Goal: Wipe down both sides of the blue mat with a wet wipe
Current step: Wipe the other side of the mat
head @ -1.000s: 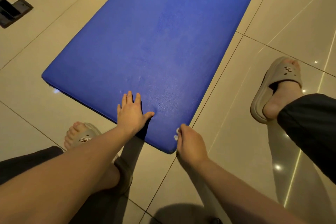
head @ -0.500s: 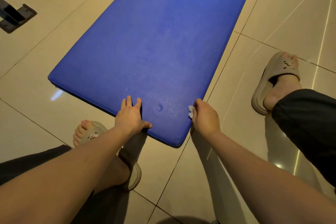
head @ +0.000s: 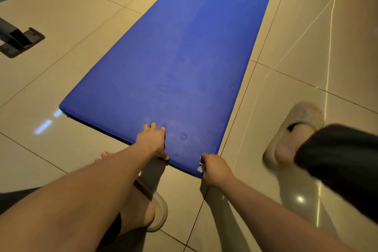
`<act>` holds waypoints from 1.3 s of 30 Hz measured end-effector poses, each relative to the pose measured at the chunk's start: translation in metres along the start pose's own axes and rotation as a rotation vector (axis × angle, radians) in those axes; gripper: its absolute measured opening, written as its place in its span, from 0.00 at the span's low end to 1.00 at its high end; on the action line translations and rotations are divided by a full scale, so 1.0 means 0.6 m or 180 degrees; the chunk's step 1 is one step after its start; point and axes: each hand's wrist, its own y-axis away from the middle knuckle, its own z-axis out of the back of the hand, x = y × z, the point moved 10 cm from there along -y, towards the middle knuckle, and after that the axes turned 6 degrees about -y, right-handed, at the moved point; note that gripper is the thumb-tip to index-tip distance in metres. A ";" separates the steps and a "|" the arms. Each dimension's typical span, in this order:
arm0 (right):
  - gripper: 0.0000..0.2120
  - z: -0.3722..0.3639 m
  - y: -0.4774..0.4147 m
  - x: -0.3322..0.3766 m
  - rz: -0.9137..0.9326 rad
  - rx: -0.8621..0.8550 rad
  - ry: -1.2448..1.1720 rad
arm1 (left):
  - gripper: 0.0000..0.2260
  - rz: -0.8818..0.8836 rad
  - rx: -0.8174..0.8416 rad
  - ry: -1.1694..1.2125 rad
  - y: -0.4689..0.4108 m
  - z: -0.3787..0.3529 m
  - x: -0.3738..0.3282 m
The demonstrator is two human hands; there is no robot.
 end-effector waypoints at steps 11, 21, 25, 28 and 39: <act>0.05 0.078 -0.081 -0.022 0.0310 -0.1163 -0.0566 | 0.46 0.0013 -0.0487 -0.0418 -0.013 -0.018 -0.014; 0.05 0.025 -0.062 -0.005 -0.0088 -0.0522 -0.0742 | 0.47 0.0153 -0.0155 -0.0633 -0.008 -0.019 -0.019; 0.04 -0.032 0.016 0.048 0.0495 -0.0132 -0.0429 | 0.48 0.0132 -0.0249 -0.0660 -0.004 -0.015 -0.020; 0.03 -0.035 0.025 0.066 0.0997 -0.0023 -0.0018 | 0.47 0.0051 -0.0350 -0.0635 -0.003 -0.016 -0.018; 0.06 0.148 -0.146 -0.032 -0.0213 -0.1422 -0.0676 | 0.48 -0.0019 -0.0623 -0.0805 -0.004 -0.016 -0.016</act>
